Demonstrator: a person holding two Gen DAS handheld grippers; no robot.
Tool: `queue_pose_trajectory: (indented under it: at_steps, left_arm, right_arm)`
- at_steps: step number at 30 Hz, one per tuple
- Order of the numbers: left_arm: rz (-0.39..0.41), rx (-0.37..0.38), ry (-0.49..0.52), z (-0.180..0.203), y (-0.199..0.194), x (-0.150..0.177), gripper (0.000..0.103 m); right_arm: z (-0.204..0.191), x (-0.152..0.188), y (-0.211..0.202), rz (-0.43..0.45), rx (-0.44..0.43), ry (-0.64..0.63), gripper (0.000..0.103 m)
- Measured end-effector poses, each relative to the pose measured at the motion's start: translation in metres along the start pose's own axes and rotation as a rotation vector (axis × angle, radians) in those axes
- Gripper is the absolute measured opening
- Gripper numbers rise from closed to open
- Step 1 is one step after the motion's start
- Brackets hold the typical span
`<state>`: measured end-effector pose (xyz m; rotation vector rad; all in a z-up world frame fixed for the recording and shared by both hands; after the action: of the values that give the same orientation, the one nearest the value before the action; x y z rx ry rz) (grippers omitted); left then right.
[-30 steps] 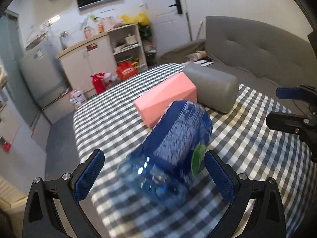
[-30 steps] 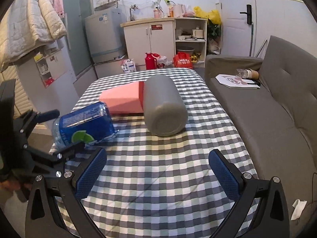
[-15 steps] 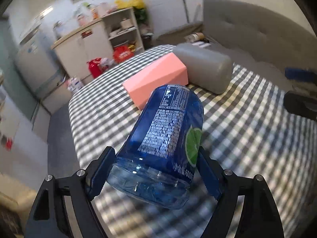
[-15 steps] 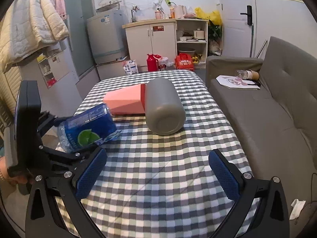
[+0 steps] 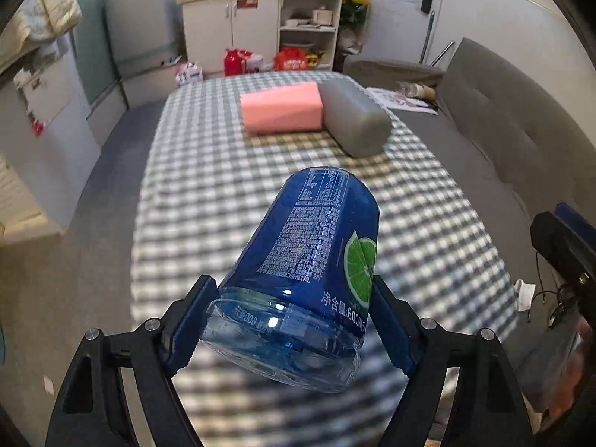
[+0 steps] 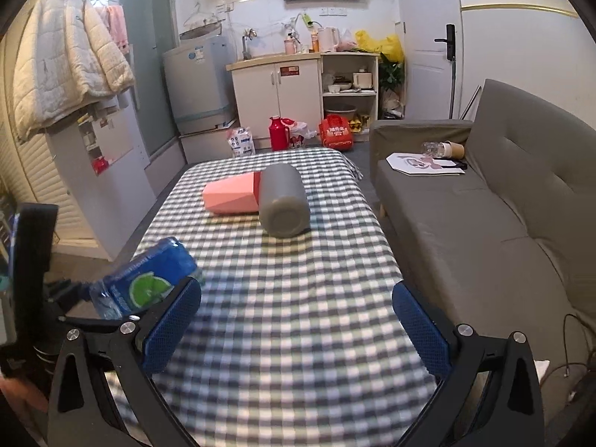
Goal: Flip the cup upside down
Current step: 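Lift the blue bottle with the left tool toward the right tool, then close the right tool on the bottle while the left tool releases it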
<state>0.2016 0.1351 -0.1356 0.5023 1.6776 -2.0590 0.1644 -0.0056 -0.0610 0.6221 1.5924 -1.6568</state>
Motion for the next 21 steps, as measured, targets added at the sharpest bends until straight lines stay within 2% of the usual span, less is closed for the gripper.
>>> queue_pose_trajectory:
  at_steps: [7,11,14,21]
  left_arm:
    - [-0.047,-0.011,-0.082,0.029,0.011,0.037,0.083]
    - [0.003,-0.035,-0.036,0.040,0.011,0.046,0.082]
    - [0.033,0.013,-0.015,0.049,0.007,0.048,0.084]
    - [0.025,0.006,0.009,0.053,0.004,0.059,0.090]
  right_arm:
    - [0.019,0.024,-0.021,-0.040,-0.023,0.029,0.103]
    - [0.030,0.034,-0.020,-0.053,0.003,0.032,0.103]
    - [0.035,0.040,-0.015,-0.068,0.001,0.054,0.103]
    - [0.039,0.039,-0.010,-0.075,-0.017,0.091,0.103]
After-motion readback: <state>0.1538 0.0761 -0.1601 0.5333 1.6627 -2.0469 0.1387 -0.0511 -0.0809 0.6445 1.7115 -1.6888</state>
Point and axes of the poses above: each gripper's, at about its wrist camera, not at the fingertips, and y roughly the way its jaws point, z to its right, x to its underside, the point moved 10 cm from there along y, roughly the way its jaws point, and after that the axes turned 14 degrees about -y, right-handed, at the moved point
